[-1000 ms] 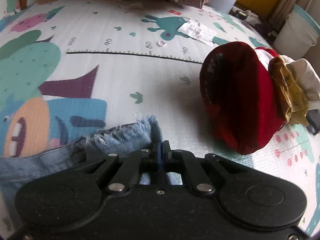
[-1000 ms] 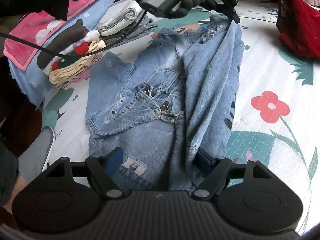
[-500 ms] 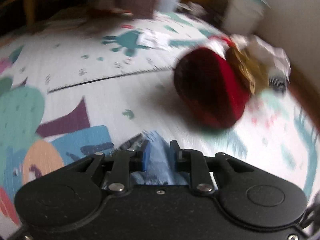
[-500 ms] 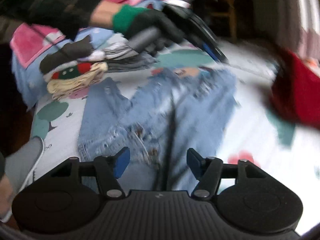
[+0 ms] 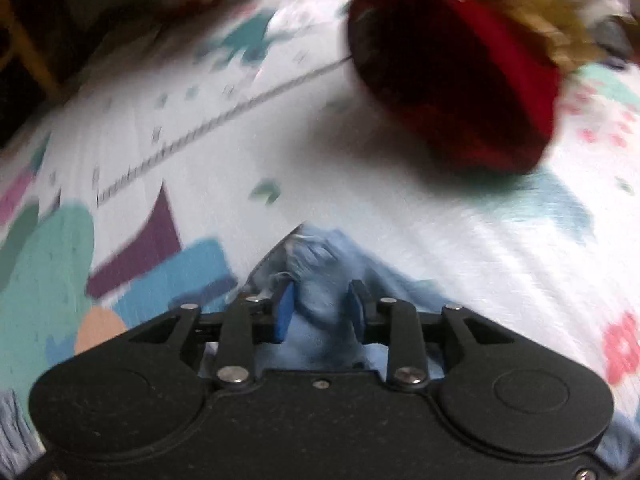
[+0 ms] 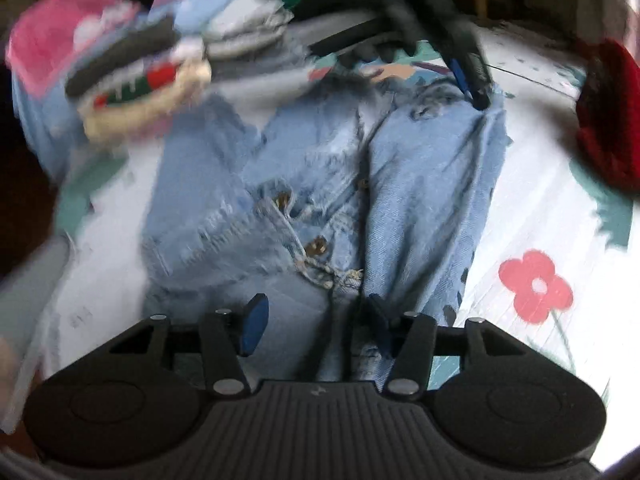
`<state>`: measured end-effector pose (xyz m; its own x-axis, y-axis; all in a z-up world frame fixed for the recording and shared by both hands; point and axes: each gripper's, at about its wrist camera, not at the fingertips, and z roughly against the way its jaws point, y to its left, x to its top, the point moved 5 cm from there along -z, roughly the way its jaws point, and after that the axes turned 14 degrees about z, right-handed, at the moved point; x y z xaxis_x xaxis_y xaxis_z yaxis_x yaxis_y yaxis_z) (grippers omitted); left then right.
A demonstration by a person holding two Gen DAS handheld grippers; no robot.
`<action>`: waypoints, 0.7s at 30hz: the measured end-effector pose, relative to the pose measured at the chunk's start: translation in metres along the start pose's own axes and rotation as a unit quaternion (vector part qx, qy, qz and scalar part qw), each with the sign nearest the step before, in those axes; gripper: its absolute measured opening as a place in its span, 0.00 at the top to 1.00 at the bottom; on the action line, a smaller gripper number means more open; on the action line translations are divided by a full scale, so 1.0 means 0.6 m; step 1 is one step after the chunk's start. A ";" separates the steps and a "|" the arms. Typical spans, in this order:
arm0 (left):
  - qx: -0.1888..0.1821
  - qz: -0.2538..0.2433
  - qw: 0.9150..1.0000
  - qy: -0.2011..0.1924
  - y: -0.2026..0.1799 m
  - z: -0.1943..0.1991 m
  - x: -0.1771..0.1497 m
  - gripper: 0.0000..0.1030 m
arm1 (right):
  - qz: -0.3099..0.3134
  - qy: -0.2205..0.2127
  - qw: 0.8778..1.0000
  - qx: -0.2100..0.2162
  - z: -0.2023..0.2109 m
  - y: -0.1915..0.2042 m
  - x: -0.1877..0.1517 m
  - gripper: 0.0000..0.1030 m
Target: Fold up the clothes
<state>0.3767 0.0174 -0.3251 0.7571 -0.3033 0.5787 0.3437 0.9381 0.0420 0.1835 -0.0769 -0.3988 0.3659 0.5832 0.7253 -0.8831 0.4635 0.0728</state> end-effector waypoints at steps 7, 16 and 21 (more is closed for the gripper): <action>-0.108 -0.051 0.993 0.009 -0.054 0.051 -0.070 0.72 | -0.007 0.004 1.000 -0.018 -0.015 -0.018 -0.001 0.48; -0.071 -0.041 0.997 -0.012 -0.073 0.032 -0.047 0.66 | -0.025 0.017 0.999 -0.013 -0.006 -0.009 -0.002 0.46; -0.153 -0.013 0.988 -0.012 -0.096 0.101 -0.074 0.66 | -0.056 0.006 0.998 -0.002 0.032 -0.005 -0.014 0.46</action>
<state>0.2893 -0.0132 -0.3038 0.7337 -0.3186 0.6002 0.5171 0.8348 -0.1890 0.1774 -0.0957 -0.3921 0.4665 0.5358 0.7038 -0.8348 0.5297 0.1501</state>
